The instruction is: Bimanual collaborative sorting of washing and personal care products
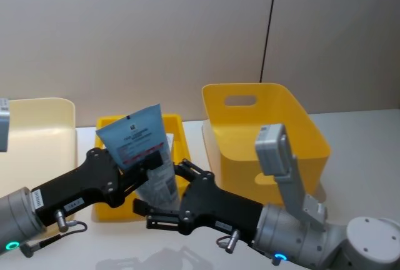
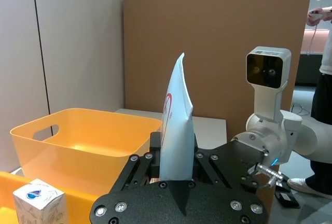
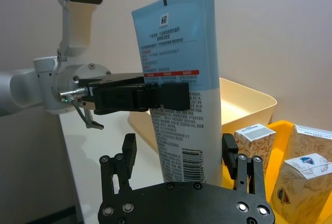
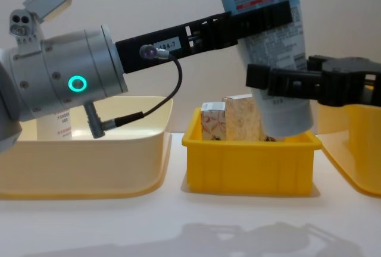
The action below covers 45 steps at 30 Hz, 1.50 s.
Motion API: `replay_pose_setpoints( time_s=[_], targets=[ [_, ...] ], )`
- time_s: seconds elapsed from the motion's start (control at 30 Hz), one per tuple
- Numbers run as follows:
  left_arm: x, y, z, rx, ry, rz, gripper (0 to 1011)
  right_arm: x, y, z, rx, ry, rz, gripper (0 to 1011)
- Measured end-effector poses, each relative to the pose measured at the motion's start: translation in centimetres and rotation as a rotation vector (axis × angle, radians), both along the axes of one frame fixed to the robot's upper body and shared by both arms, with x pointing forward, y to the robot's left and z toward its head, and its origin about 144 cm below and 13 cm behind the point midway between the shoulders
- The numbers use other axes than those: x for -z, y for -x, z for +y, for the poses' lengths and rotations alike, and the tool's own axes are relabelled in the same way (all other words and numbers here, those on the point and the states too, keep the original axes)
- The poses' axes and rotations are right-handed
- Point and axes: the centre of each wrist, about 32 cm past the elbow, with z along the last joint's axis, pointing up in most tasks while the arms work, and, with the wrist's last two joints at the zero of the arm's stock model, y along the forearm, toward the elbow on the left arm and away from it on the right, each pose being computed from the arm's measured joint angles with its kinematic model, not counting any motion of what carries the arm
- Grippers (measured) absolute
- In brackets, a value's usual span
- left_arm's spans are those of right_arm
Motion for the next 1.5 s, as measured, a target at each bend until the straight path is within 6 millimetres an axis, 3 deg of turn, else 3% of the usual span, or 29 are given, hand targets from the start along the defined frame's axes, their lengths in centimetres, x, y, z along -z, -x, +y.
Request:
replay_pose_setpoints(
  time_s=[0.3, 0.47, 0.73, 1.03, 1.2, 1.5],
  targets=[
    [0.0, 0.0, 0.0, 0.000, 0.000, 0.000, 273, 0.2, -0.6, 0.8, 0.006, 0.018, -0.003, 1009],
    [0.0, 0.0, 0.0, 0.000, 0.000, 0.000, 274, 0.3, -0.7, 1.0, 0.008, 0.024, -0.004, 925],
    [0.0, 0.0, 0.0, 0.000, 0.000, 0.000, 273, 0.3, -0.9, 1.3, 0.011, 0.030, -0.007, 673],
    [0.0, 0.0, 0.0, 0.000, 0.000, 0.000, 282, 0.3, -1.0, 1.4, 0.010, 0.033, -0.008, 599],
    [0.0, 0.0, 0.0, 0.000, 0.001, 0.000, 397, 0.3, -1.0, 1.4, 0.010, 0.034, -0.008, 564],
    [0.0, 0.0, 0.0, 0.000, 0.000, 0.000, 694, 0.4, -1.0, 1.5, 0.011, 0.035, -0.008, 517]
  ],
)
